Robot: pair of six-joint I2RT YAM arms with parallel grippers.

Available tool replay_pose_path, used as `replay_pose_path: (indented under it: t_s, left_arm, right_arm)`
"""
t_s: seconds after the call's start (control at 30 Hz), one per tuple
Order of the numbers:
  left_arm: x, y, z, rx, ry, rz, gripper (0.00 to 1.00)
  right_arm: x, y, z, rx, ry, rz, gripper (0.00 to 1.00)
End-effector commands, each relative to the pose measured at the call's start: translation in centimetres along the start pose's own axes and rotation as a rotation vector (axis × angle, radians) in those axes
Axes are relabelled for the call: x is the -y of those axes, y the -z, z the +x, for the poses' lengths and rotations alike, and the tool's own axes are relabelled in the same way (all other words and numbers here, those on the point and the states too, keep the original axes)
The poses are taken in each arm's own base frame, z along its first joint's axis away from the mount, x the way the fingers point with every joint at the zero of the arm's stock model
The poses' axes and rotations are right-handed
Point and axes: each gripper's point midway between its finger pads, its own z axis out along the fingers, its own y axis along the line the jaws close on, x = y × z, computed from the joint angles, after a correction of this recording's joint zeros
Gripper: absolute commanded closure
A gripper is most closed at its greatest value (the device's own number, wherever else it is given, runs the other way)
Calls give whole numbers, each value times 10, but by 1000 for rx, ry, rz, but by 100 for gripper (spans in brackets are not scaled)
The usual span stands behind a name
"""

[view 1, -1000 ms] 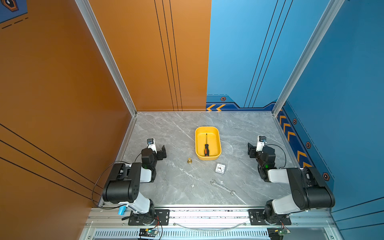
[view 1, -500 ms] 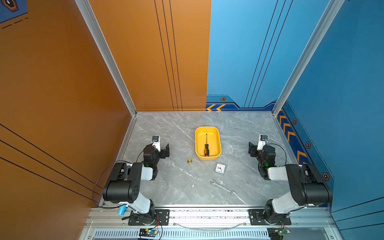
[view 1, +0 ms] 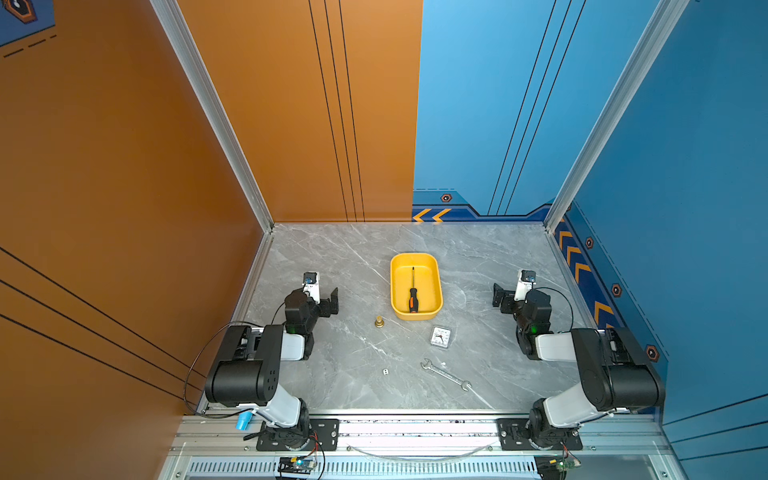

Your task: Put the screwdriver in the bin

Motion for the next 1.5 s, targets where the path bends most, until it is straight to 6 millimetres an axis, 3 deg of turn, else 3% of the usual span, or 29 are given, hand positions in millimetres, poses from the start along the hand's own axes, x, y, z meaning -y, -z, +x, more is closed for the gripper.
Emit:
replay_pose_path:
  t_s: [0.0, 1.47]
  left_arm:
    - [0, -2, -4, 4, 1, 10, 2]
    - [3, -2, -4, 3, -21, -6, 2]
  right_arm:
    - [0, -3, -1, -6, -5, -2, 0]
    - [1, -3, 0, -7, -3, 1, 0]
